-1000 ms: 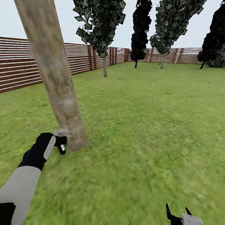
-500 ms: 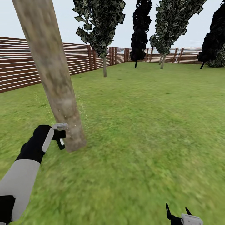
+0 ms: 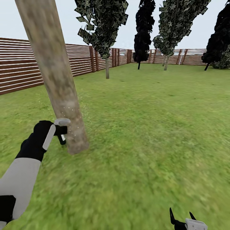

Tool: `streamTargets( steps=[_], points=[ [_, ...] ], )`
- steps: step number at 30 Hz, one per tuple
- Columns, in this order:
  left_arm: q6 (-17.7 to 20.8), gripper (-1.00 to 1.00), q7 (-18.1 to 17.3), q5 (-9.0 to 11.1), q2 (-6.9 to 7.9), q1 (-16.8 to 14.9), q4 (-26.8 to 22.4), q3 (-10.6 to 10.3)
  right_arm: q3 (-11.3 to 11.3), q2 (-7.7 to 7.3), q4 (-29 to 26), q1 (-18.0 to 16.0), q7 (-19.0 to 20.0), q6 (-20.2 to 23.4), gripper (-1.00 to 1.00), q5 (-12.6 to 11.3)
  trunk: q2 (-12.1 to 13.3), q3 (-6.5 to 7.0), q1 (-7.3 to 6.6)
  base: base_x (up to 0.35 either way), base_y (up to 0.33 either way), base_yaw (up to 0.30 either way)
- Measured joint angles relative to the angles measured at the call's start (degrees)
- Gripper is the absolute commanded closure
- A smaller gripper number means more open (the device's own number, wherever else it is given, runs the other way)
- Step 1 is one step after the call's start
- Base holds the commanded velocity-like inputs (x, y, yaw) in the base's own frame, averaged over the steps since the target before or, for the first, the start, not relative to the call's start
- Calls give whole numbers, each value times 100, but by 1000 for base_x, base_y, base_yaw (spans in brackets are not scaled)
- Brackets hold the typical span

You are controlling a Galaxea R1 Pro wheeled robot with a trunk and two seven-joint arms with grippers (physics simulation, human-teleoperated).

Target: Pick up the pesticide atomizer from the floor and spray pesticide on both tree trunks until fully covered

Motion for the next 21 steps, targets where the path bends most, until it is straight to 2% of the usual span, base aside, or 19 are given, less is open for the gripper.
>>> streamTargets(
  steps=[1,2,3,4,5,8,13,15,18,21],
  points=[
    [2,100,0,-8,11,-15,0,99,0,0,0,0,0,0,-100,0,0,0,0,0,0,0],
    [5,100,1,-46,82,-23,0,246,0,0,0,0,0,0,-100,0,0,0,0,0,0,0],
    [12,100,1,-35,209,-21,0,323,0,0,0,0,0,0,-100,0,0,0,0,0,0,0],
    [12,100,1,17,262,-2,0,335,0,0,0,0,1,0,-100,0,0,0,0,0,0,0],
    [8,100,0,66,238,13,-3,320,0,0,0,0,1,0,-100,0,0,0,0,0,0,0],
    [17,100,0,42,204,29,-8,192,0,0,0,0,1,0,-100,0,0,0,0,-189,36,0],
    [18,100,0,43,149,-35,-16,91,0,0,0,0,1,0,-100,0,0,0,0,-32,7,0],
    [28,100,-1,6,197,-175,-134,77,0,0,0,0,1,0,-100,0,0,0,0,0,0,0],
    [57,100,0,19,250,-203,-171,101,0,0,0,0,1,0,-100,0,0,0,0,0,0,0],
    [54,100,0,23,182,-119,-206,21,0,0,0,1,1,0,-100,0,0,-1,0,0,0,0]
  ],
)
